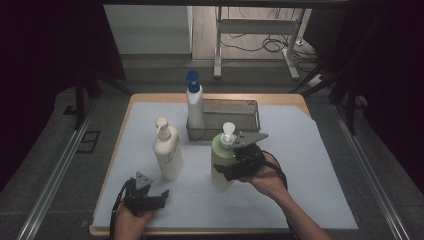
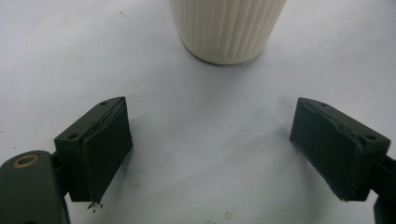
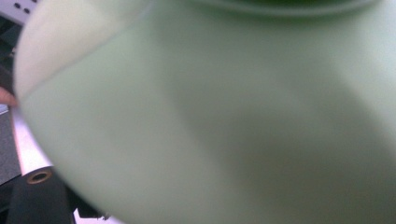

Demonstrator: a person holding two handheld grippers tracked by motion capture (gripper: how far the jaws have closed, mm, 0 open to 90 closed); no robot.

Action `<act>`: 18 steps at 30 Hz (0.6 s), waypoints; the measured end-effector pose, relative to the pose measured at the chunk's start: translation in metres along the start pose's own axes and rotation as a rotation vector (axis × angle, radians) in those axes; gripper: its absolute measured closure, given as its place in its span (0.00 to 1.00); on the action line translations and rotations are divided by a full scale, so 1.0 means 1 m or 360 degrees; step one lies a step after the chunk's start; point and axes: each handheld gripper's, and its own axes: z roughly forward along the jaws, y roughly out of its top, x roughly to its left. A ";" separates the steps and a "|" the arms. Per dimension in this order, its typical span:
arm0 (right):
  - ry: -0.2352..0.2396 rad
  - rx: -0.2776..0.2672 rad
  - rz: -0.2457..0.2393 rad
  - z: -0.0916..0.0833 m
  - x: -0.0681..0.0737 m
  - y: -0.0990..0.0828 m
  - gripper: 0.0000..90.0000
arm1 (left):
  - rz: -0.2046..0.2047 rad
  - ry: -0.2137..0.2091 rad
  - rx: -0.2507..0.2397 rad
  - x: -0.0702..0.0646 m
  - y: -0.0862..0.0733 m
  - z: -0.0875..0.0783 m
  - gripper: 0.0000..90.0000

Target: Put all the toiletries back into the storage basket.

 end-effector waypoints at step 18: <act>-0.0121 -0.0059 0.0055 0.001 -0.026 0.026 0.14 | -0.0001 0.0000 -0.0002 0.000 0.000 0.000 0.14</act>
